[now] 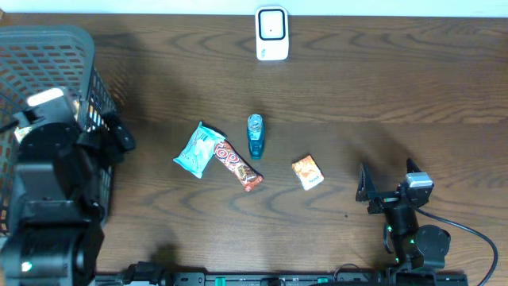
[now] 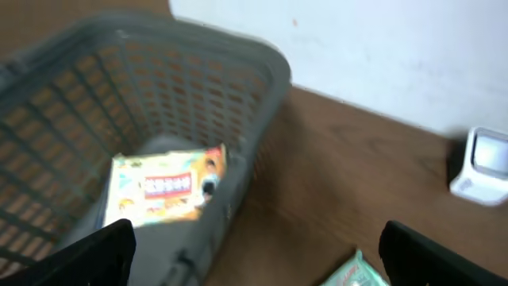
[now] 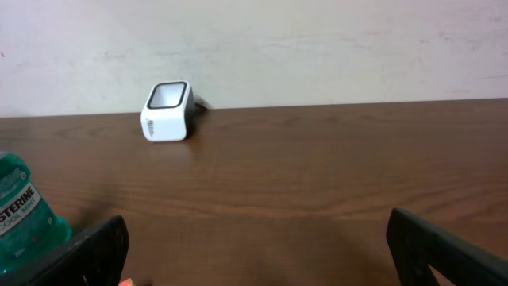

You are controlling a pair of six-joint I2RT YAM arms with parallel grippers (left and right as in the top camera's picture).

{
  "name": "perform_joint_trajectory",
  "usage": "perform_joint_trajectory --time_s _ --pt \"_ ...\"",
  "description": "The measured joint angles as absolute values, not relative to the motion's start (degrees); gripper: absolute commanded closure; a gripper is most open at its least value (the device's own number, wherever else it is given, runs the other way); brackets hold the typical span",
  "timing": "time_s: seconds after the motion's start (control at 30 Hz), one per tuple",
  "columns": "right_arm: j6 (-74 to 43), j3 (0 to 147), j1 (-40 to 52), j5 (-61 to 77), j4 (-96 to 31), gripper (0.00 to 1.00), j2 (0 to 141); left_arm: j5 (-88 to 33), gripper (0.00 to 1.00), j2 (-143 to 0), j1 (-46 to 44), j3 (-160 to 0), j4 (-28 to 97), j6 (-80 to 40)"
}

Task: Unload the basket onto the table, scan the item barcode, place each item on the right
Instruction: 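Return the left gripper to the basket and grasp the large yellow snack bag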

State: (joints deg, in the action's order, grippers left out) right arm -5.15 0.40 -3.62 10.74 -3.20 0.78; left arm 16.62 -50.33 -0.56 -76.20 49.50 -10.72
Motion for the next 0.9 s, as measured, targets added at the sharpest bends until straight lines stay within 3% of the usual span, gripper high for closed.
perform_joint_trajectory --time_s 0.33,0.9 --pt "-5.15 0.38 -3.62 10.74 -3.20 0.01 0.78 19.68 0.02 -55.66 8.03 -87.15 56.21 -11.49" --pt "-5.15 0.38 -3.62 10.74 -3.20 0.01 0.78 16.12 0.02 -65.41 25.17 -87.74 59.40 -20.16"
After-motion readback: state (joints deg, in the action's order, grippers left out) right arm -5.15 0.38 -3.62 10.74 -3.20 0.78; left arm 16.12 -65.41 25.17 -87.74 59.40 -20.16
